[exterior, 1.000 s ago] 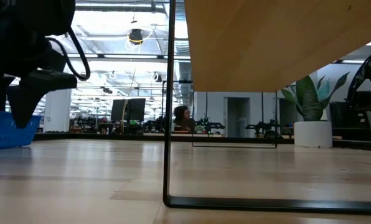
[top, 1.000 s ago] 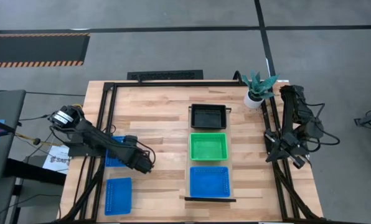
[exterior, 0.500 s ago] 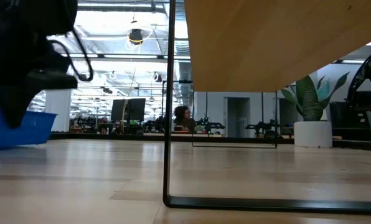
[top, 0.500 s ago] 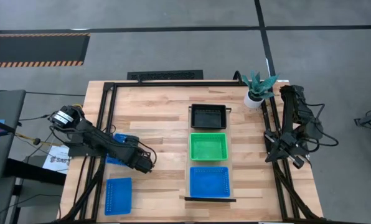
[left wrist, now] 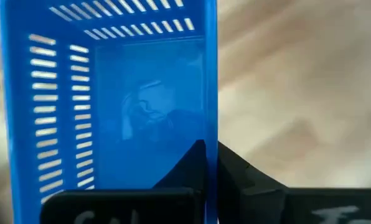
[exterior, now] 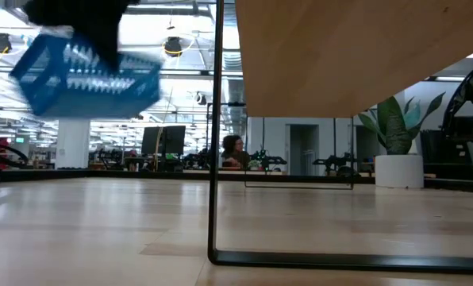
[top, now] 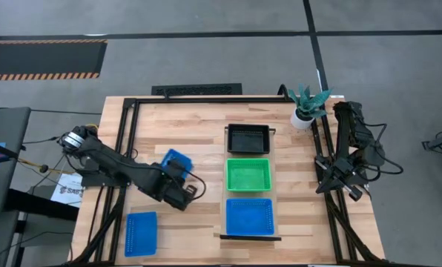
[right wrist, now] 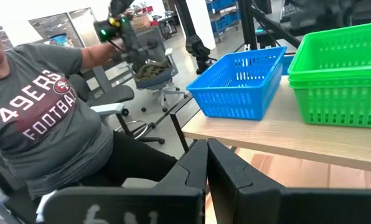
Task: Stack baskets on shelf by color
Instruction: Stack the top blue bin into the blue bin on the shelf
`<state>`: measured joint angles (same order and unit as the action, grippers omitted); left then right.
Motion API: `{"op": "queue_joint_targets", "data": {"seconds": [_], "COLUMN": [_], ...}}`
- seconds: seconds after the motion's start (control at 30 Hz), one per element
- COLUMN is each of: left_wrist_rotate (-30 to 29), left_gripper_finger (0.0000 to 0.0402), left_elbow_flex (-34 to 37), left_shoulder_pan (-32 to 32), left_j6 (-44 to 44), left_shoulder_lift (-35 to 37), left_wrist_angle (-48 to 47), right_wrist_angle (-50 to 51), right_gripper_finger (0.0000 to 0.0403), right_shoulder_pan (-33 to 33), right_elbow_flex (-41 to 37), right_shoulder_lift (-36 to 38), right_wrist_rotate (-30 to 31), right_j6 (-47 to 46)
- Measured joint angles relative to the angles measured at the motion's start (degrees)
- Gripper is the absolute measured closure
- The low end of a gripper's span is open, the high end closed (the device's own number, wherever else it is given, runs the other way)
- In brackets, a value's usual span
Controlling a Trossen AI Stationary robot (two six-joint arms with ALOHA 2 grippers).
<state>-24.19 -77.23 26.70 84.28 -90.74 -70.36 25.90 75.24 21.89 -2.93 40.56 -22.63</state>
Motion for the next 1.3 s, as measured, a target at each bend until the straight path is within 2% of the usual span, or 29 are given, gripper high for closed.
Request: {"op": "queue_joint_targets", "data": {"seconds": [0.17,0.37,0.5,0.63,0.9,1.13,1.3], "left_wrist_rotate": [-1.69,-8.99,-9.25,-5.73,0.69,1.41,-0.29], "left_gripper_finger": [0.0401,0.0401,0.0401,0.0401,0.0401,0.0401,0.0401], "left_elbow_flex": [-11.86,-23.88,-26.19,-26.24,-27.04,-35.48,-42.96], "left_shoulder_pan": [1.24,4.38,5.26,5.24,5.82,7.51,7.51], "left_j6": [-9.29,-20.52,-32.08,-41.99,-50.03,-62.84,-64.84], "left_shoulder_lift": [-0.04,-0.23,-0.28,-1.06,-5.88,-12.83,-18.09], "left_wrist_angle": [0.68,4.21,14.12,25.5,34.99,32.88,29.66], "right_wrist_angle": [-0.25,-0.21,-0.21,-0.21,-0.03,0.05,0.01], "right_gripper_finger": [0.0369,0.0369,0.0369,0.0369,0.0369,0.0369,0.0369], "right_shoulder_pan": [0.0,0.0,0.0,0.0,0.0,-0.02,-0.02], "right_elbow_flex": [0.0,0.0,0.0,0.0,-0.02,-0.02,-0.02], "right_shoulder_lift": [-0.01,0.01,0.01,0.0,0.01,-0.01,-0.01], "right_wrist_rotate": [0.0,0.0,0.0,0.0,-0.02,0.06,0.25], "right_j6": [0.0,0.02,0.02,-0.22,-1.25,-1.38,-1.42]}}
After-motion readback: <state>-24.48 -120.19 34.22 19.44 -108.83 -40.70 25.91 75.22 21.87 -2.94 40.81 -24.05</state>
